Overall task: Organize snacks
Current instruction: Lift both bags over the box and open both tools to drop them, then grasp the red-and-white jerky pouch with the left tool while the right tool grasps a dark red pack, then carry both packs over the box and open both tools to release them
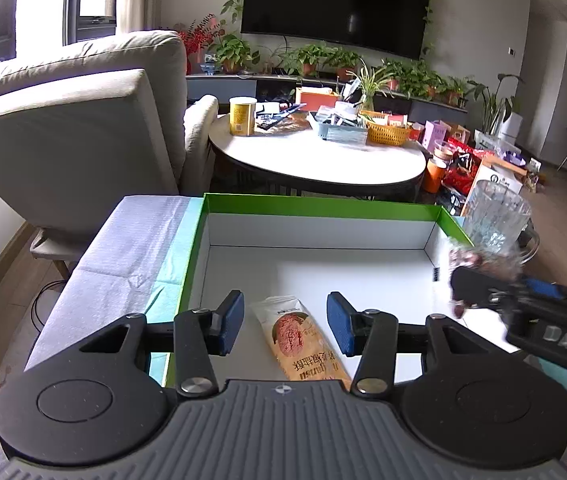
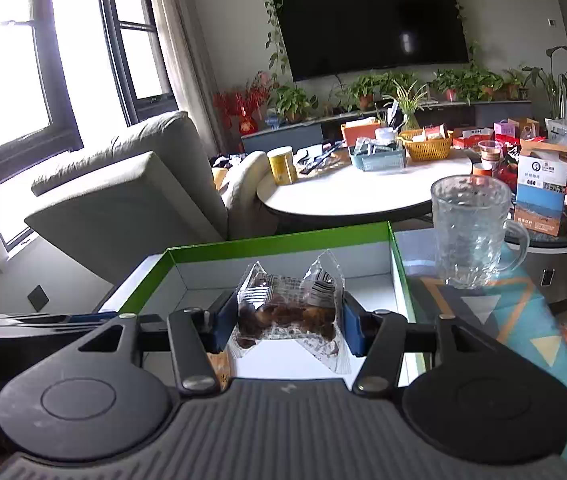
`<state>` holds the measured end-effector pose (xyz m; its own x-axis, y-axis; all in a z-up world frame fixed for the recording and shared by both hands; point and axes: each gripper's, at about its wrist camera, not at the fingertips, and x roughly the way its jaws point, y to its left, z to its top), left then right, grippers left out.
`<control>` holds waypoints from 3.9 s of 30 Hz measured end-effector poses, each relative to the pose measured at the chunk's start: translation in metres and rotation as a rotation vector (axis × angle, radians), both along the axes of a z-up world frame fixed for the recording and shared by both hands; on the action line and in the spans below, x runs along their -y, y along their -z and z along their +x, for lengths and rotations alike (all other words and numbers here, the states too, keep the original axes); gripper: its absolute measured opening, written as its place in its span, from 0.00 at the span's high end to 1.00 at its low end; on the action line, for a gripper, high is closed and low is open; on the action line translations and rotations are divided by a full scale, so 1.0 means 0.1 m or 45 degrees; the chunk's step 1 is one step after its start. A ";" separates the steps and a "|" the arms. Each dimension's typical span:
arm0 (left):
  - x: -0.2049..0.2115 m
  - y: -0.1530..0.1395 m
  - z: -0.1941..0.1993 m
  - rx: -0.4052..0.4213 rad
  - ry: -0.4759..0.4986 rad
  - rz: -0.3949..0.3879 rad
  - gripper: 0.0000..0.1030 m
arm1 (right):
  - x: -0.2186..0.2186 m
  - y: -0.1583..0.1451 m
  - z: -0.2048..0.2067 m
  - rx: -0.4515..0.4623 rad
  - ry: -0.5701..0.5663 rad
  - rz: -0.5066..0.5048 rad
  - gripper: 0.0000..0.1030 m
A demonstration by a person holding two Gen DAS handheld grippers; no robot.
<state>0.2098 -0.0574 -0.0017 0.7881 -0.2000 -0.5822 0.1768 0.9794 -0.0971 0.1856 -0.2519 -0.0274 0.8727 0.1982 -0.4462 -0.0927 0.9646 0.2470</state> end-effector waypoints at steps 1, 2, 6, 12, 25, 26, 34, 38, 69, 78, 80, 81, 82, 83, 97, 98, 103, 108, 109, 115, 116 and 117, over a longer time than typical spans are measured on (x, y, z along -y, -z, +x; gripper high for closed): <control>-0.02 -0.01 -0.03 0.002 -0.002 -0.005 0.57 | 0.00 0.02 0.02 -0.008 0.001 -0.005 0.47; -0.04 -0.01 -0.05 0.004 -0.003 -0.006 0.57 | -0.01 0.04 0.03 -0.016 0.003 -0.010 0.47; -0.10 -0.02 -0.13 0.013 -0.012 0.001 0.56 | -0.03 0.11 0.08 -0.047 0.008 -0.020 0.47; -0.21 0.00 -0.19 -0.006 -0.037 -0.001 0.55 | -0.10 0.20 0.13 -0.093 0.016 -0.047 0.47; -0.36 0.08 -0.37 -0.080 -0.094 -0.021 0.55 | -0.14 0.15 -0.09 -0.056 0.036 -0.118 0.47; -0.39 0.09 -0.40 -0.084 -0.101 -0.017 0.54 | -0.12 0.13 -0.13 -0.050 0.036 -0.113 0.47; -0.61 0.28 -0.61 -0.212 -0.155 0.032 0.48 | -0.05 0.04 -0.35 -0.014 0.037 -0.073 0.47; -0.65 0.40 -0.71 -0.287 -0.161 0.055 0.48 | -0.08 0.01 -0.43 0.000 0.022 -0.072 0.47; -0.67 0.61 -0.62 -0.313 -0.267 0.052 0.43 | -0.28 0.15 -0.89 -0.022 -0.172 -0.166 0.47; -0.88 0.53 -0.92 -0.314 -0.211 0.050 0.43 | -0.44 0.31 -1.19 -0.058 -0.424 -0.270 0.47; -0.90 0.48 -0.99 -0.294 -0.208 0.046 0.43 | -0.43 0.33 -1.27 -0.077 -0.452 -0.258 0.46; -0.91 0.46 -1.01 -0.284 -0.206 0.042 0.43 | -0.43 0.34 -1.31 -0.089 -0.467 -0.248 0.46; -0.92 0.44 -1.04 -0.272 -0.201 0.037 0.43 | -0.42 0.33 -1.35 -0.097 -0.482 -0.238 0.46; -0.92 0.42 -1.06 -0.261 -0.197 0.033 0.43 | -0.42 0.32 -1.40 -0.101 -0.497 -0.225 0.46; -0.94 0.29 -1.24 -0.186 -0.187 -0.027 0.43 | -0.81 0.45 -1.58 -0.236 -0.581 -0.222 0.46; -0.96 0.28 -1.25 -0.178 -0.190 -0.029 0.43 | -0.83 0.47 -1.55 -0.246 -0.557 -0.235 0.46; -0.97 0.26 -1.29 -0.160 -0.187 -0.047 0.43 | -0.84 0.52 -1.53 -0.225 -0.478 -0.269 0.47; -0.95 0.23 -1.33 -0.146 -0.166 -0.055 0.43 | -0.73 0.49 -1.50 -0.237 -0.452 -0.218 0.55; -0.94 0.22 -1.34 -0.142 -0.166 -0.055 0.43 | -0.72 0.48 -1.51 -0.233 -0.449 -0.207 0.55; -0.92 0.13 -1.38 -0.103 -0.153 -0.061 0.43 | -0.73 0.30 -1.63 -0.118 -0.476 -0.217 0.55; -0.91 0.11 -1.39 -0.098 -0.149 -0.061 0.43 | -0.73 0.26 -1.66 -0.093 -0.475 -0.220 0.55; -0.90 0.10 -1.38 -0.093 -0.144 -0.060 0.43 | -0.72 0.22 -1.67 -0.067 -0.472 -0.218 0.55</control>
<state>0.0716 0.0329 -0.0113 0.7630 -0.1411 -0.6308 0.0567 0.9867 -0.1521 0.0186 -0.1797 -0.0491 0.7315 0.4136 -0.5420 -0.4330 0.8959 0.0992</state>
